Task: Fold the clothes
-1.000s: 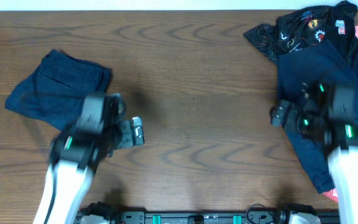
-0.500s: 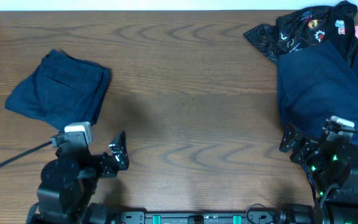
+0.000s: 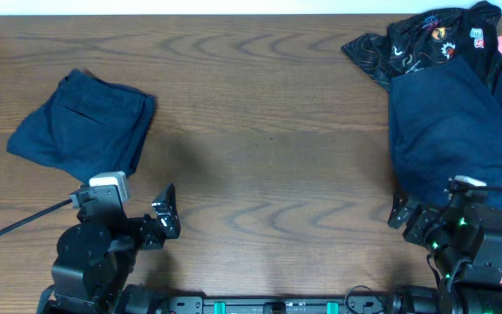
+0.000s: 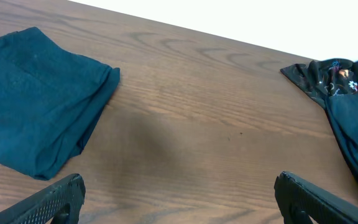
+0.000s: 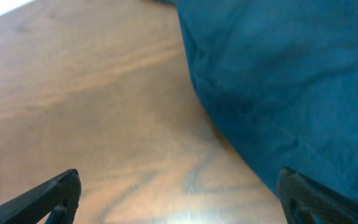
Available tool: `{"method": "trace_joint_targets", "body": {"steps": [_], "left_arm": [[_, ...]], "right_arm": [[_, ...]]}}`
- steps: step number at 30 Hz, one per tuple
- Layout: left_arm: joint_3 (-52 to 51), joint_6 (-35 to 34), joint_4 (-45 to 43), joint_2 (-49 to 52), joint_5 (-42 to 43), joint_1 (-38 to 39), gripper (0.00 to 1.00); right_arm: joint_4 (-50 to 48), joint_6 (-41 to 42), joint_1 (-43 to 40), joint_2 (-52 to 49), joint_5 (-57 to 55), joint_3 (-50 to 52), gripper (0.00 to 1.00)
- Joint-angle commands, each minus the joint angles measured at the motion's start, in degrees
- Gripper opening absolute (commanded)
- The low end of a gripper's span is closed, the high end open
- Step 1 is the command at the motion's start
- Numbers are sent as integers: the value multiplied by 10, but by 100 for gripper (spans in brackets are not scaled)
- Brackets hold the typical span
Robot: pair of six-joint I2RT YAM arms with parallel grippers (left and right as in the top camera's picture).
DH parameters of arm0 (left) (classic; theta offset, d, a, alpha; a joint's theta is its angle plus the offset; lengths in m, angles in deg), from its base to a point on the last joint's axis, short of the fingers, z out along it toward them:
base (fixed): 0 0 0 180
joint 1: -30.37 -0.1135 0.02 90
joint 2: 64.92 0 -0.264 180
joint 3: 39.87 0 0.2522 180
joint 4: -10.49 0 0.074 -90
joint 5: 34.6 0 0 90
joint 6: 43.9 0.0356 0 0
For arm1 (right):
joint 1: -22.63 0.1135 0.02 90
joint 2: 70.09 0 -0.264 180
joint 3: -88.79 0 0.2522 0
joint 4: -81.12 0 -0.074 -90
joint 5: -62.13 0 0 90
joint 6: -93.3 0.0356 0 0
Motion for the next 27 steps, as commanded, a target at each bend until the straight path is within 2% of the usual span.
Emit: {"method": "trace_joint_targets", "body": {"steps": [1, 8, 15, 20, 22, 27], "left_arm": [[-7, -1, 2, -2, -7, 1, 98], [-7, -1, 2, -2, -7, 1, 98], [-7, -1, 2, -2, -7, 1, 97], [-7, -1, 2, -2, -7, 1, 98], [-7, -1, 2, -2, -7, 1, 98], [-7, -1, 2, -2, -7, 1, 98]], "right_arm": [[-8, -8, 6, 16, -25, 8, 99], [-160, -103, 26, 128, 4, 85, 99], [-394, -106, 43, 247, 9, 256, 99], [-558, -108, 49, 267, 9, 362, 99], [-581, -109, 49, 267, 9, 386, 99], [-505, -136, 49, 267, 9, 385, 99]]}}
